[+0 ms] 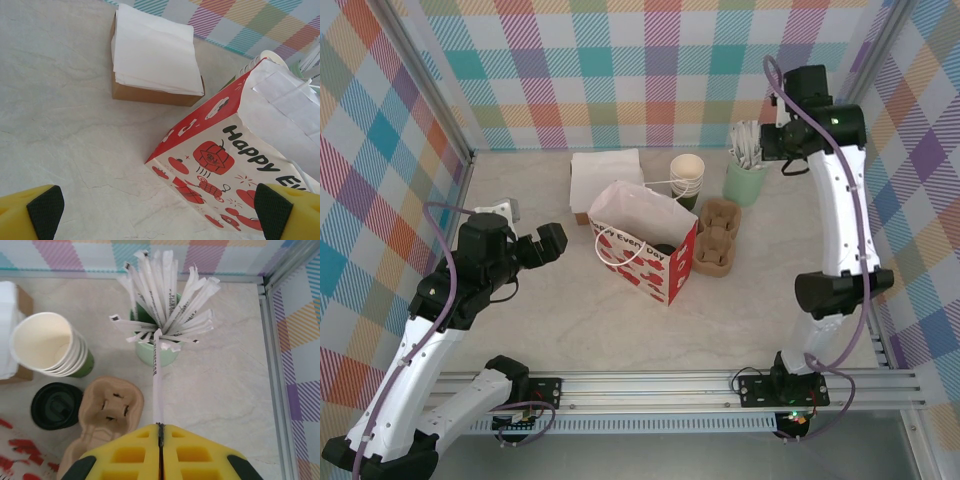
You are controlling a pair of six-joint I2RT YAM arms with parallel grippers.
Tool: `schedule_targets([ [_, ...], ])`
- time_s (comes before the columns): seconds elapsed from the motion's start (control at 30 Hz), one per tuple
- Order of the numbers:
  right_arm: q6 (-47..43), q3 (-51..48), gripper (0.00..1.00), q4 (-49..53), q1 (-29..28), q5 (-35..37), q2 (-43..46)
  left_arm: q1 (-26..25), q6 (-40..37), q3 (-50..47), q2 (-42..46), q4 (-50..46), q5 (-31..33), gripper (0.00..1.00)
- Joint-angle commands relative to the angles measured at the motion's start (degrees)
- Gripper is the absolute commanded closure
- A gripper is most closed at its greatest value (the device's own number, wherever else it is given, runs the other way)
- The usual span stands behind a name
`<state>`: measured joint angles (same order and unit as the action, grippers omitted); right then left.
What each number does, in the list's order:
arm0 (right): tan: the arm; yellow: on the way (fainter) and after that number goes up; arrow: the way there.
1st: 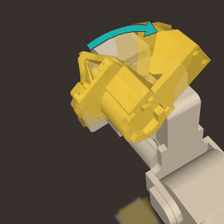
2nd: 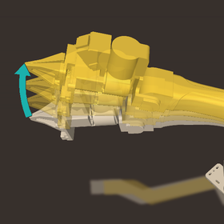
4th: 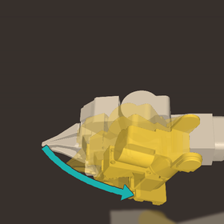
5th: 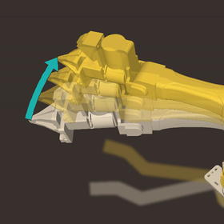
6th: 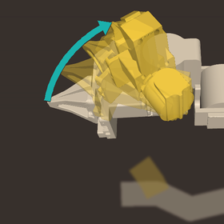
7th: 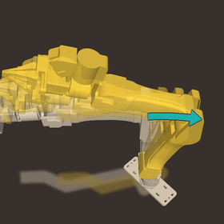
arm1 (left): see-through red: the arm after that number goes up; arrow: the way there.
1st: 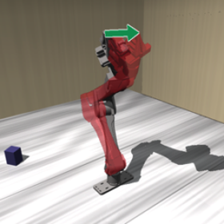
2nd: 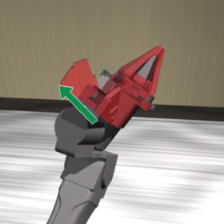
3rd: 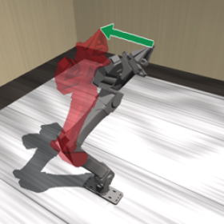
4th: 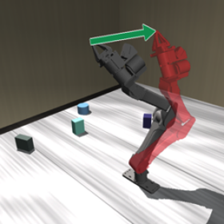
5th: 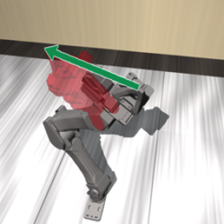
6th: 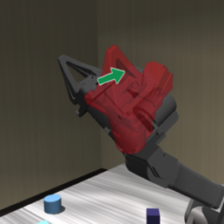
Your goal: Pack the takeout coffee
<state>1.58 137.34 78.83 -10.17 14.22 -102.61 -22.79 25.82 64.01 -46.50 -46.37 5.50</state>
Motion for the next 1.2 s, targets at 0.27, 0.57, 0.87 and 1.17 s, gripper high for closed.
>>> schedule_targets([
  [0.27, -0.62, -1.81, 0.92, 2.97, -0.98, -19.56, 15.36, -0.15, 1.10, 0.50, 0.38, 0.23, 0.02, 0.00],
  [0.57, 2.90, -3.98, 0.93, 1.13, -3.41, -38.41, 19.48, -0.11, 1.03, 0.23, 0.10, 0.31, 0.02, 0.00],
  [0.87, 1.87, -2.63, 0.93, 3.48, -18.35, -27.29, 12.69, -0.14, 0.75, 0.23, 0.18, -0.29, 0.57, 0.00],
  [1.17, -0.43, 2.89, 0.92, 6.99, -26.54, -18.22, 1.86, -0.15, 0.43, 0.42, 0.27, -0.56, 0.91, 0.00],
])
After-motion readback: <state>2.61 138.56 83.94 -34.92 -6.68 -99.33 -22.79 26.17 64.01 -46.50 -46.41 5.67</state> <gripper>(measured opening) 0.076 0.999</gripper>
